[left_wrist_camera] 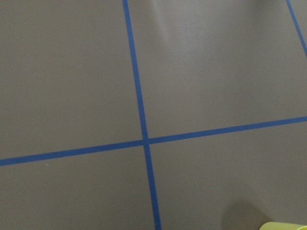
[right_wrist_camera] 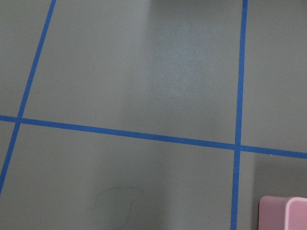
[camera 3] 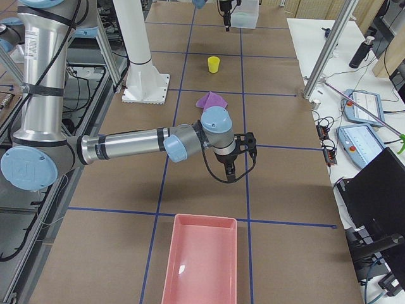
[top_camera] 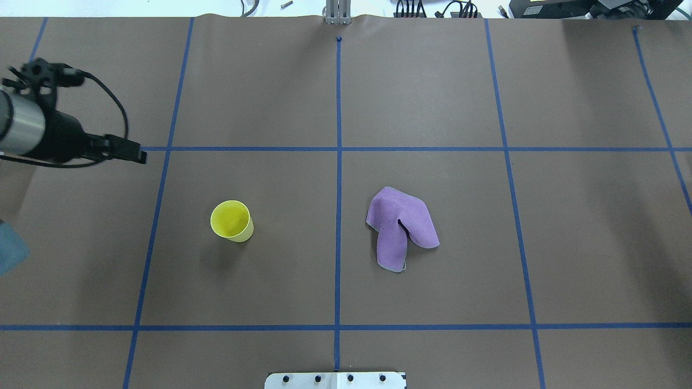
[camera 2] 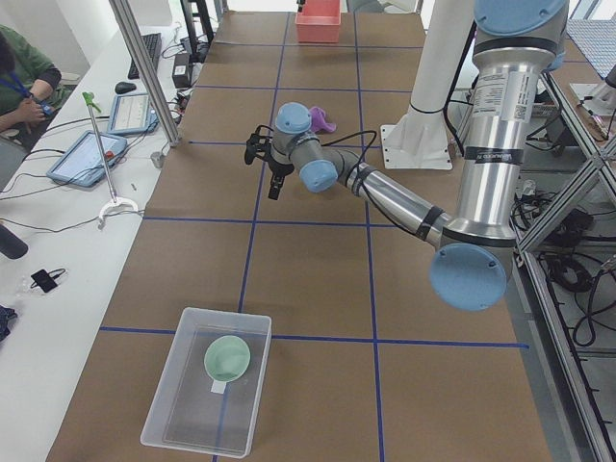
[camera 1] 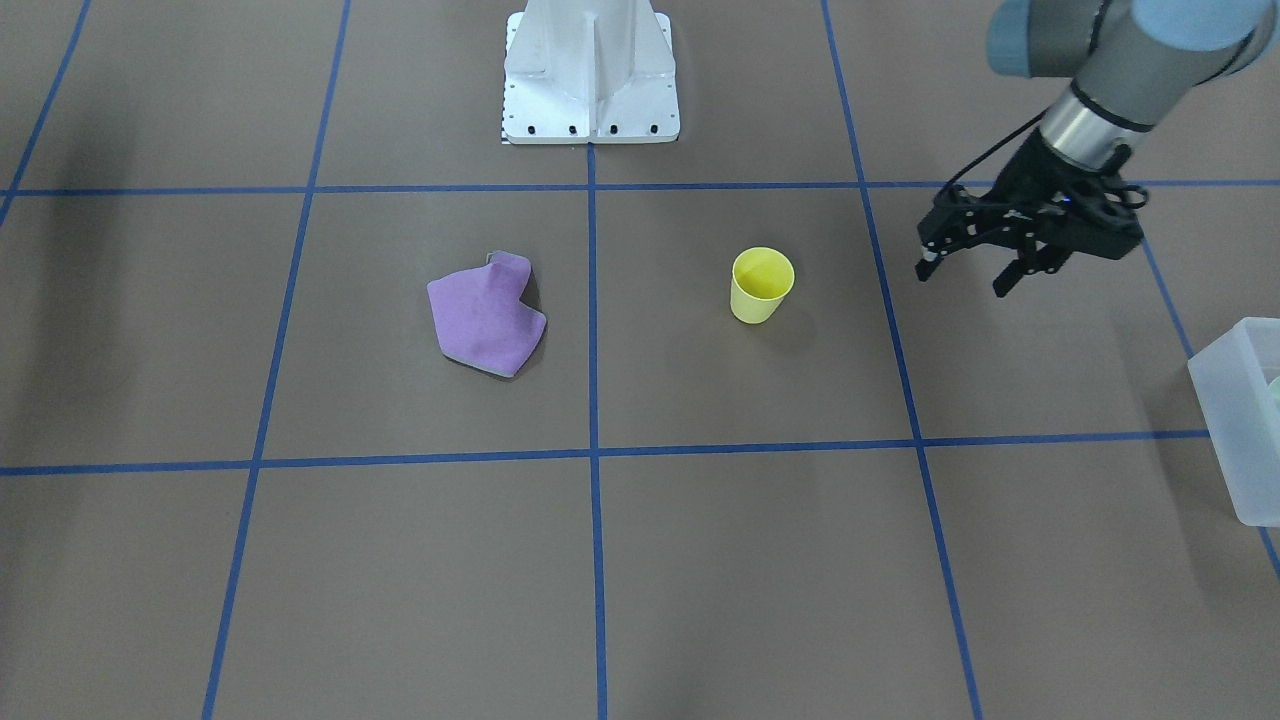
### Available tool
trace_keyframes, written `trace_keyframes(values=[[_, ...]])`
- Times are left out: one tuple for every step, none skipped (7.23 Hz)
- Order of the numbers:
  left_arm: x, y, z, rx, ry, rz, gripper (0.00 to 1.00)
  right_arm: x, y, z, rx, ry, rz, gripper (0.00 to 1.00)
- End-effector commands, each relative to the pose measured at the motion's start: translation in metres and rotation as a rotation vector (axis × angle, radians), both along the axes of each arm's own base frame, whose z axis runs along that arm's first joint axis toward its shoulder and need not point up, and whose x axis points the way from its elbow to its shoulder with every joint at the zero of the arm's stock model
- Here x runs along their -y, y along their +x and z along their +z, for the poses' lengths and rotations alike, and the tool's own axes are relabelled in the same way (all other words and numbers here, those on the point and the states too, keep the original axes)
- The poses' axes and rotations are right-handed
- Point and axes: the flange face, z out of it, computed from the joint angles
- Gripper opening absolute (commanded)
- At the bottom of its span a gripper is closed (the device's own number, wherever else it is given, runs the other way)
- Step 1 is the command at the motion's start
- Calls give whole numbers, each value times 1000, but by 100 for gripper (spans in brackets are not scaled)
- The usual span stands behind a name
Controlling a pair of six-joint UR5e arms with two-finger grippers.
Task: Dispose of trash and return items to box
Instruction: 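Lower the left gripper onto the yellow cup rim and grasp it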
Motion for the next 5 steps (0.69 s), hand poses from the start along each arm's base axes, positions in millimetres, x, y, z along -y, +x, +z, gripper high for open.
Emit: trace_keyframes(values=[[-41,83,-24,-20,-26,29,98,0,0,2,-2,-3,0,100],[-54,112,-19,11,-9,34,94,0,0,1,-1,-1,-1,100],[-55,138,-20,14,-30,34,80,0,0,2,-2,-3,0,100],[-49,149,-21,17,-35,36,65,0,0,3,-3,-6,0,100],[-47,153,-19,21,-37,36,50,0,0,4,-3,-6,0,100]])
